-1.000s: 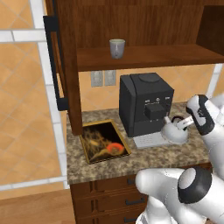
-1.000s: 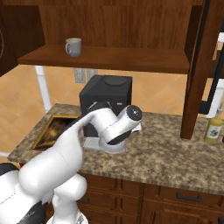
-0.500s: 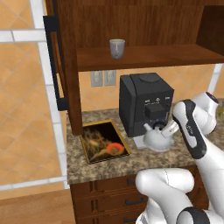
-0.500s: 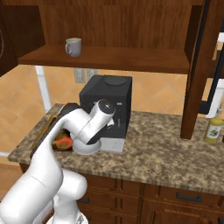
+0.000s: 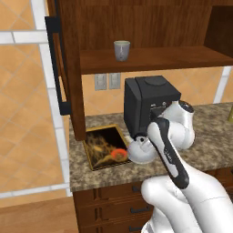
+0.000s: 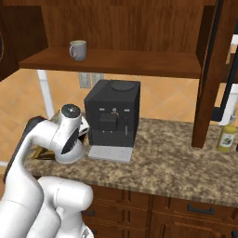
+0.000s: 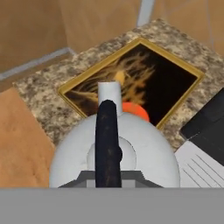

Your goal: Pick the kettle from the counter and place it on the tray. Then pick the mug from the cabinet and place it on the tray. Then close the cabinet doors.

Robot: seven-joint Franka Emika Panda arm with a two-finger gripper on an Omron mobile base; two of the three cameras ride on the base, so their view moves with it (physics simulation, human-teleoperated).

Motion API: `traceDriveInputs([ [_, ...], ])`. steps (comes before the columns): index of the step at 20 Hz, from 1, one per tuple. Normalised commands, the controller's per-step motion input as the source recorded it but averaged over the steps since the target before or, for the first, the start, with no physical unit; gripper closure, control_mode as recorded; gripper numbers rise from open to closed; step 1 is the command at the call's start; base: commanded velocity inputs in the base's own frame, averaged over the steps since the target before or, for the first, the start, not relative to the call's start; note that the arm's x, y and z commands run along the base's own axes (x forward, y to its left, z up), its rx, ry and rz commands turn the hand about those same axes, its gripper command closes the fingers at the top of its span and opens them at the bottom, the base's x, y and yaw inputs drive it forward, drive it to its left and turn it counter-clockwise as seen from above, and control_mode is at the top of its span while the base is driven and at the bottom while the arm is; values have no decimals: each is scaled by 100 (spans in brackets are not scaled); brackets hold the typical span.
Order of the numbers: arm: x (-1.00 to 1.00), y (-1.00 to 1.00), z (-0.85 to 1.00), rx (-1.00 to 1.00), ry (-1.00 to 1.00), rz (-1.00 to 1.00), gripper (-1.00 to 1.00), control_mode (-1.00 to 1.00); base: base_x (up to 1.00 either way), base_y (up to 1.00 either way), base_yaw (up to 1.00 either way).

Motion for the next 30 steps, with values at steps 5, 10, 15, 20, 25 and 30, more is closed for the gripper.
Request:
traceDriveInputs([
  [5,48,93,0,-22,-7,-3,100,-100,0,0,0],
  [10,68,62,0,-29,-1,-12,100,-100,0,0,0],
  [15,70,49,7,-2,0,-14,100,-100,0,0,0],
  [20,65,18,10,15,0,-2,100,-100,0,0,0],
  [25,41,3,-2,32,5,0,100,-100,0,0,0],
  [30,42,3,-19,14,0,-2,100,-100,0,0,0],
])
